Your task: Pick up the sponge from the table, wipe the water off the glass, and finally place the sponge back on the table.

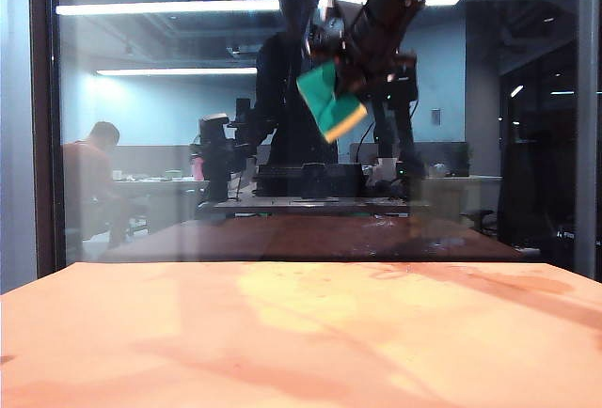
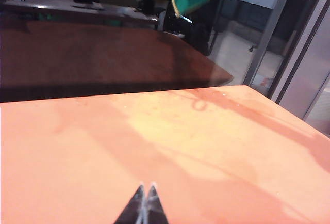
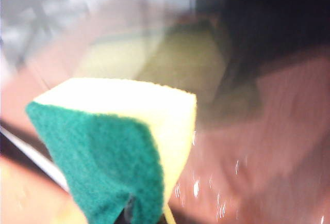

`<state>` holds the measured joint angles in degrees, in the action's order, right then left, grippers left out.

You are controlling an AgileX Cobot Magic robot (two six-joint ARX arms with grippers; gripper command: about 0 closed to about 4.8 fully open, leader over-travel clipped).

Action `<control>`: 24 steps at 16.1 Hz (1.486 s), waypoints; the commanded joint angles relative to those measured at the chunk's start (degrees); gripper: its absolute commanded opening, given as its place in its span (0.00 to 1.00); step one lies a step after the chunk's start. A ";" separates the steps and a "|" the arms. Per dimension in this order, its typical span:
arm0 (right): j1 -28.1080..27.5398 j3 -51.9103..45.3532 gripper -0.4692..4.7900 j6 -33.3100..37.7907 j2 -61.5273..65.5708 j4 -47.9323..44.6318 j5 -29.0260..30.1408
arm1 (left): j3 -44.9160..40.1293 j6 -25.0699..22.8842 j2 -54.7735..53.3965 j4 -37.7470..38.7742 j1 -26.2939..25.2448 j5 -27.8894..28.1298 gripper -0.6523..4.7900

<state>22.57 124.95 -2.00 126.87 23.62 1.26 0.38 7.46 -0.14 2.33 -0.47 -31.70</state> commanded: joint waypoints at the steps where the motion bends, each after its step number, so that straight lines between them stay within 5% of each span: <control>1: 0.11 0.26 0.08 -0.04 0.28 -0.02 -0.04 | 0.15 -0.13 0.00 -0.68 0.00 -0.02 0.11; 11: -0.02 0.35 0.08 -1.25 -7.39 -15.91 -4.37 | 0.15 -0.13 0.00 -0.70 0.00 -0.02 0.11; 24: -10.21 0.17 0.08 -1.25 -19.26 -2.08 -2.12 | 0.15 -0.13 0.00 -0.70 -0.02 -0.02 0.11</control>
<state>12.91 124.86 -3.09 108.81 20.97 -1.34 0.38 7.46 -0.05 2.37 -0.47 -31.70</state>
